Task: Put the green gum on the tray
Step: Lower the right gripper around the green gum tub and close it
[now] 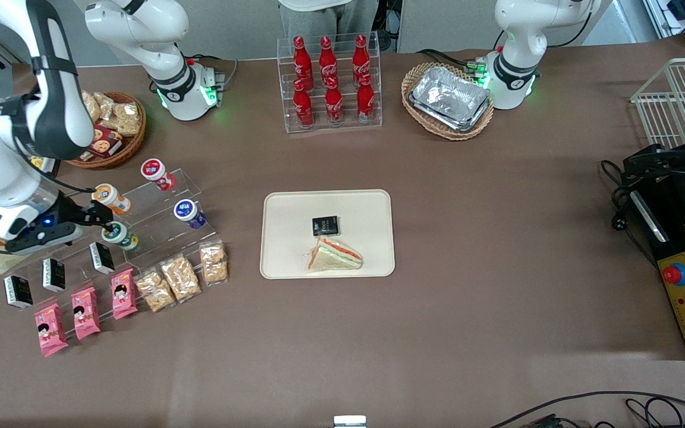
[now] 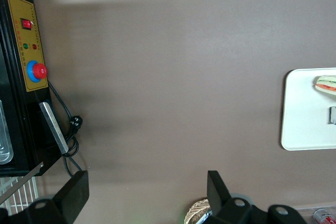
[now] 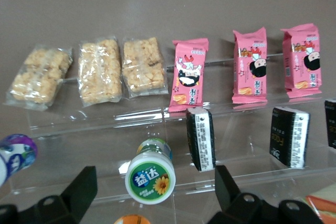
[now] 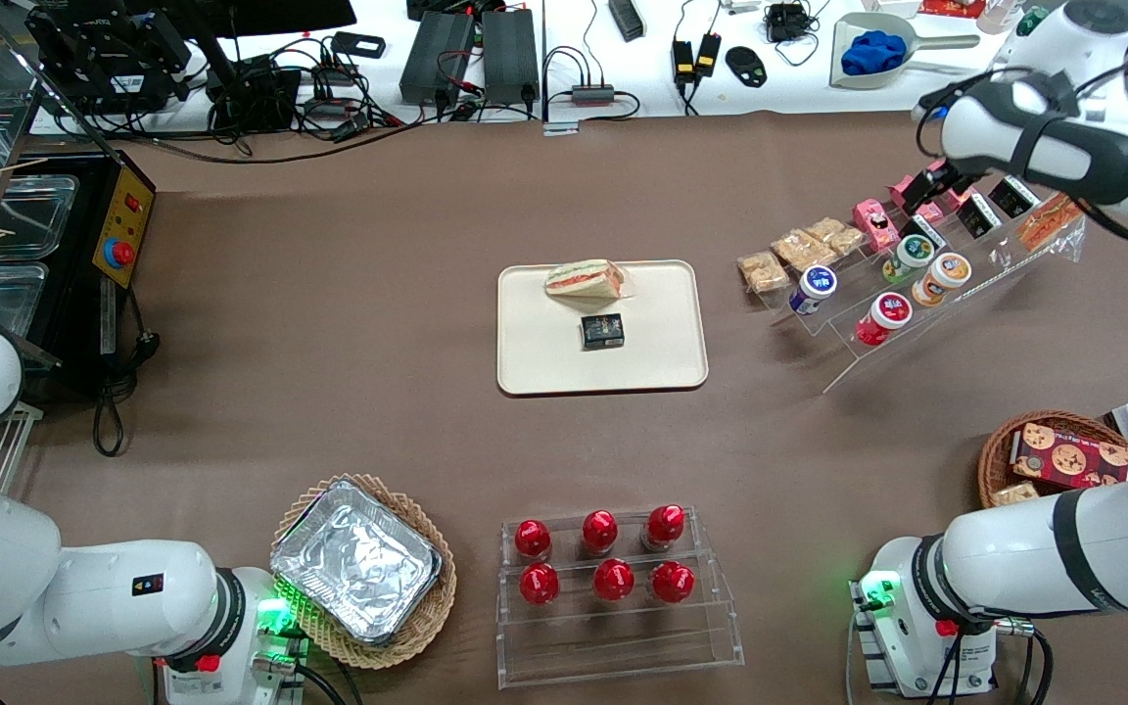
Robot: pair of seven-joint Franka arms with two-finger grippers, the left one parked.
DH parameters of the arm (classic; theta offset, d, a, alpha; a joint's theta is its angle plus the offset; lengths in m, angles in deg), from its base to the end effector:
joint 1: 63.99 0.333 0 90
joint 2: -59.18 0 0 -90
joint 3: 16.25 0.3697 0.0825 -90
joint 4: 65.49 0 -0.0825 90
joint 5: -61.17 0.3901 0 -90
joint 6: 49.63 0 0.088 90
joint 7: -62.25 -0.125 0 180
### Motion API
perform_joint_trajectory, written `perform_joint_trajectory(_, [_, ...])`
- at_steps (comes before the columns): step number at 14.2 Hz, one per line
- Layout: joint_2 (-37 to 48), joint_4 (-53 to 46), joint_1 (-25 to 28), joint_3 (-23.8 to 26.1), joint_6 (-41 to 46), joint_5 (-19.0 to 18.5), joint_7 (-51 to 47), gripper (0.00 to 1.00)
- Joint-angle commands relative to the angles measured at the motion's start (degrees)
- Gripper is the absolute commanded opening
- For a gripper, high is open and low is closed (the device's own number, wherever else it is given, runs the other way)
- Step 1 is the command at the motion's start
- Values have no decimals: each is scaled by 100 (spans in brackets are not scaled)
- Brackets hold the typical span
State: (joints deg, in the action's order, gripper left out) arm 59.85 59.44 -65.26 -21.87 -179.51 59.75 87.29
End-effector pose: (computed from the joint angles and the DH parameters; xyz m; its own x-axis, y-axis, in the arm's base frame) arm 0.5428 -0.0667 0.4364 0.9417 0.3268 0.0804 0.3228 -0.9446 0.0589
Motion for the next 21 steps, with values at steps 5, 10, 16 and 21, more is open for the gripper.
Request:
perform_joint_trajectory(5, [12, 1190, -146, -18, -1460, -166, 132, 100])
perform_joint_trajectory(10, [-59, 1498, -225, -27, -1882, -166, 194, 100])
perform_joint_trajectory(16, [-94, 1543, -217, -27, -1927, -166, 168, 48])
perform_joint_trajectory(21, [-146, 1447, -217, -18, -1883, -122, 115, 6])
